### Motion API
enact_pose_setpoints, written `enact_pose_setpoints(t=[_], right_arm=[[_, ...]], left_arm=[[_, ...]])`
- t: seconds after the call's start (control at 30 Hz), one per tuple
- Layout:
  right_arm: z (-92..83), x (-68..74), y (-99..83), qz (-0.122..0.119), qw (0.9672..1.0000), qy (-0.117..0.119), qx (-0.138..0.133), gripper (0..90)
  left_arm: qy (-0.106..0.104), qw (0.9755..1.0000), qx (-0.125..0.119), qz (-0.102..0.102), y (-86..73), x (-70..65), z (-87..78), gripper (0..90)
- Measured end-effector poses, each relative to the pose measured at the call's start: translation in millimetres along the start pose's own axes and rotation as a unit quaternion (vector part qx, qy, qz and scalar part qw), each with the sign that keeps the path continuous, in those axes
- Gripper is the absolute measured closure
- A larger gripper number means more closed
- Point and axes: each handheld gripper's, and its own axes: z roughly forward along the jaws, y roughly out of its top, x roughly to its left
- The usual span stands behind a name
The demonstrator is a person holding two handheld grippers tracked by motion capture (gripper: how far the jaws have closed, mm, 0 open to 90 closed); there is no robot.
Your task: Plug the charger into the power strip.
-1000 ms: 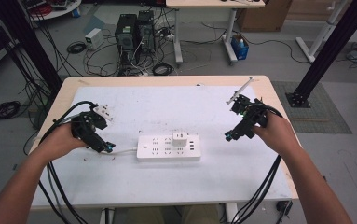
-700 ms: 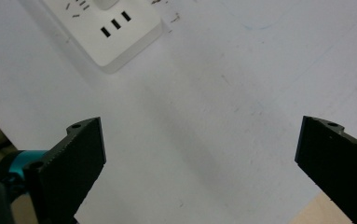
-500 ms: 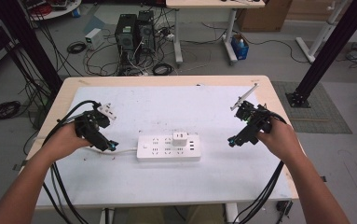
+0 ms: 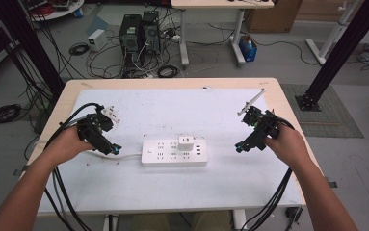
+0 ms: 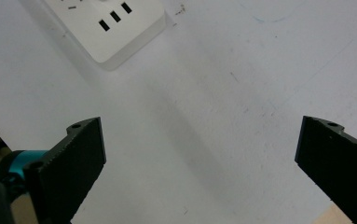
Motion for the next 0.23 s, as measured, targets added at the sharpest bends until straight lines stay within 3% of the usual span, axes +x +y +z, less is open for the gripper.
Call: enact_pose_setpoints(t=[0.13, 0.23], right_arm=[[0.3, 0.9, -2.6, 0.007, 1.0, -0.002, -0.001, 1.0], [-1.2, 0.8, -3.7, 0.007, 1.0, -0.002, -0.005, 1.0]], left_arm=[[0.002, 1.0, 0.002, 0.003, -0.9, -1.1, -1.5, 18.8], [0.014, 0.9998, -0.013, -0.006, -1.6, -1.4, -4.3, 18.8]])
